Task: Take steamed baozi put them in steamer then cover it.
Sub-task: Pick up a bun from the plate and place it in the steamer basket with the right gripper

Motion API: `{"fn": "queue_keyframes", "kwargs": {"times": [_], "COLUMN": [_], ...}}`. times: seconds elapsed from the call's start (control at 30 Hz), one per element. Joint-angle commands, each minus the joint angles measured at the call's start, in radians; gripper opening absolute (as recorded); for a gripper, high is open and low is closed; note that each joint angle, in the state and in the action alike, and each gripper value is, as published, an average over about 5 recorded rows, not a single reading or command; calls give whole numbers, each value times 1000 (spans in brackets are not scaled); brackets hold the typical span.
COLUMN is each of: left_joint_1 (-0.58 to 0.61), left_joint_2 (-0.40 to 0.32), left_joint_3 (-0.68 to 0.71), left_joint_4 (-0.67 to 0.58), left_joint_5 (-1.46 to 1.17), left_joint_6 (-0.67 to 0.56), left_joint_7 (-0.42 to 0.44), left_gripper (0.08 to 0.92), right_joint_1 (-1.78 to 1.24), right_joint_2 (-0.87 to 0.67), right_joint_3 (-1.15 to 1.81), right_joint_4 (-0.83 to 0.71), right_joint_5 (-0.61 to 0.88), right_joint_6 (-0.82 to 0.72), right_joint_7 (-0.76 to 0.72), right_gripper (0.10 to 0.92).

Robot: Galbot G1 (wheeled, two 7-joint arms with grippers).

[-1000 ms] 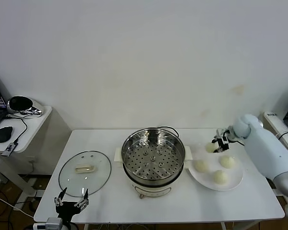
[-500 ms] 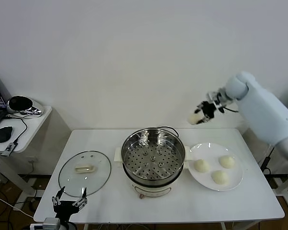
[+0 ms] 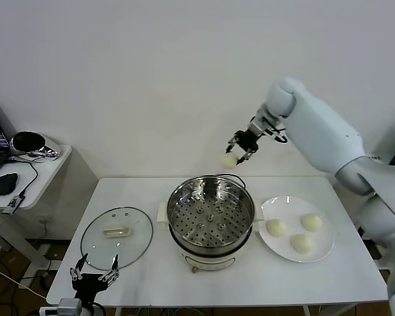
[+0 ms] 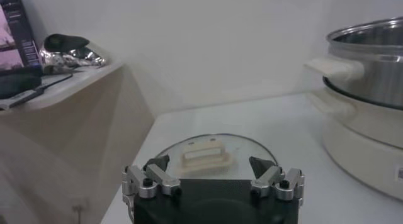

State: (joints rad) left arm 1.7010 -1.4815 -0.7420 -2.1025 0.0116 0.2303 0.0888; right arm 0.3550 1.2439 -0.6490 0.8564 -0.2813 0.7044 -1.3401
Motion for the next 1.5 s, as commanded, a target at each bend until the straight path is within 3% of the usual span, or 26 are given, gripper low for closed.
{"fn": "queue_keyframes", "kwargs": {"times": [0.03, 0.5, 0.87, 1.13, 1.5], "left_joint_1": [4, 7, -2, -2, -6], "left_joint_2": [-1, -6, -9, -11, -16], "left_joint_3": [0, 4, -1, 0, 5], "left_joint_4": [-3, -1, 12, 18, 26], "left_joint_5": [3, 14, 8, 7, 7], "left_joint_6": [0, 0, -1, -1, -3], "left_joint_7": [-1, -3, -3, -4, -4], "left_gripper": [823, 823, 823, 823, 823], "right_joint_1": [19, -32, -93, -127, -141], "right_joint_2": [53, 40, 71, 76, 79], "right_joint_3": [-59, -110, -102, -79, -82], "right_joint_4": [51, 133, 103, 88, 71], "right_joint_5": [-72, -68, -98, -205, -213], "right_joint_6": [125, 125, 125, 125, 125], "right_joint_7": [16, 13, 16, 61, 62], "right_gripper": [485, 484, 484, 484, 484]}}
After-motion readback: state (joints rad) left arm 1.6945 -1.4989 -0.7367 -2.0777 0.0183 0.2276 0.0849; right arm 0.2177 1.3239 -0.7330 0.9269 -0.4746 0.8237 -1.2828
